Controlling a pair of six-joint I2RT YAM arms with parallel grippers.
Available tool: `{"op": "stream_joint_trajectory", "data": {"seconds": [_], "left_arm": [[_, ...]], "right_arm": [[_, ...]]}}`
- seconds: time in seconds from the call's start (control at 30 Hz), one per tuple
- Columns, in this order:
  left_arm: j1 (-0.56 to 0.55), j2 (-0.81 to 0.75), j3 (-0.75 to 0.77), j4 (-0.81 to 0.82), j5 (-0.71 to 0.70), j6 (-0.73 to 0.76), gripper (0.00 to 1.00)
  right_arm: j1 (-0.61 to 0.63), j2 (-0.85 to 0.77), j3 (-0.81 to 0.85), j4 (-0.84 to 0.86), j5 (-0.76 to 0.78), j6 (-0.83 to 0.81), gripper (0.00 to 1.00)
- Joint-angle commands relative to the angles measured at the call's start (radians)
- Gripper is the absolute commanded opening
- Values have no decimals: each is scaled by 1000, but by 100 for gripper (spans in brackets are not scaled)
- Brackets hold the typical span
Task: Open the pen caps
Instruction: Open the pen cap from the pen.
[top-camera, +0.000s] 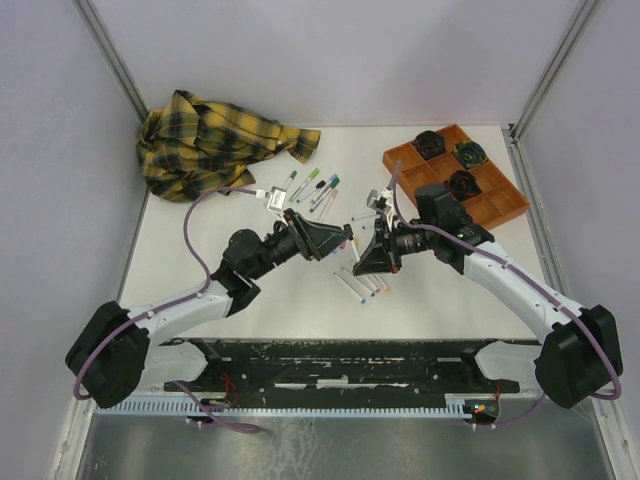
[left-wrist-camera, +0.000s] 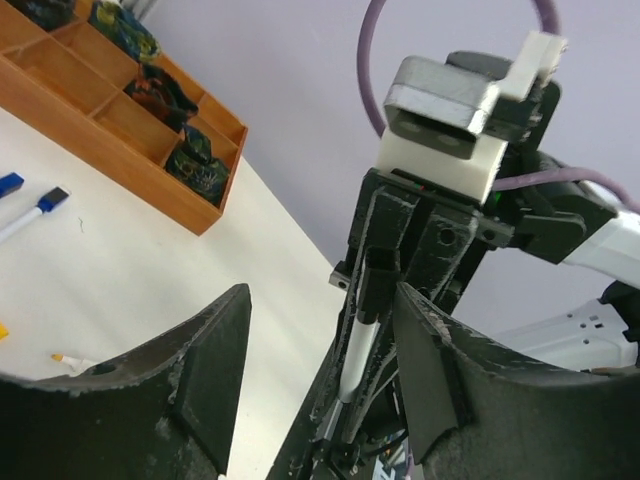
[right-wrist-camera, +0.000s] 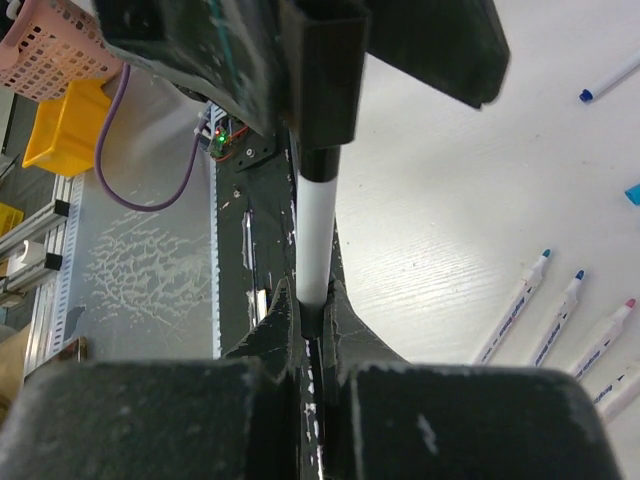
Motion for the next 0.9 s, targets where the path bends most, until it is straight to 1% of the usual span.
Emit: {"op": "stream_joint_trajectory", "data": {"seconds": [0.0, 0.13, 0.17, 0.37, 0.47, 0.53, 0.6, 0.63, 0.7, 0.73, 0.87], "left_arm": [[5, 68, 67, 87, 84, -85, 61], [4, 124, 94, 115, 114, -115, 48], [4, 129, 96, 117, 117, -117, 46], [6, 127, 97, 110, 116, -114, 44], [5, 120, 100, 97, 112, -107, 41], [4, 117, 103, 90, 112, -103, 37], [5, 116, 104, 88, 113, -102, 30], [4, 116, 104, 88, 114, -102, 24], [4, 118, 105, 89, 115, -101, 8], [4, 118, 103, 87, 116, -99, 4], [5, 120, 95, 85, 111, -92, 3]], "right_arm": [[14, -1, 57, -19, 11, -49, 0], [20, 8, 65, -41, 22, -64, 0], [21, 11, 67, -46, 24, -68, 0], [30, 24, 79, -74, 37, -86, 0], [33, 28, 82, -81, 39, -91, 0], [34, 33, 85, -89, 43, -96, 0], [37, 37, 88, -96, 50, -103, 0], [36, 36, 90, -98, 51, -104, 0], [37, 36, 91, -99, 56, -106, 1], [37, 36, 91, -99, 57, -105, 4], [36, 33, 95, -91, 61, -86, 21]]}}
